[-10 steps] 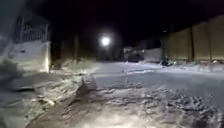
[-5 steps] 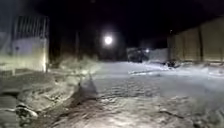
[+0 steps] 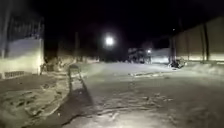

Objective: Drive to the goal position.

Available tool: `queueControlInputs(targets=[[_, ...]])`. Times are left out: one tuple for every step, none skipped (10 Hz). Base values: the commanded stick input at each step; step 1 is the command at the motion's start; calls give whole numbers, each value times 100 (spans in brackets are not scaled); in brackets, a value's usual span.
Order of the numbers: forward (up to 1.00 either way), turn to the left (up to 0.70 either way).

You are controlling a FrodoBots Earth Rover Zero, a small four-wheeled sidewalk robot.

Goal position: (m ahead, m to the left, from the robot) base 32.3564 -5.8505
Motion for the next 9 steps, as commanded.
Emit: queueControlInputs(targets=[[100, 0], [100, 0], [100, 0], [100, -3], [100, -9], [100, -17], [100, -26], [100, -35], [100, -38]])
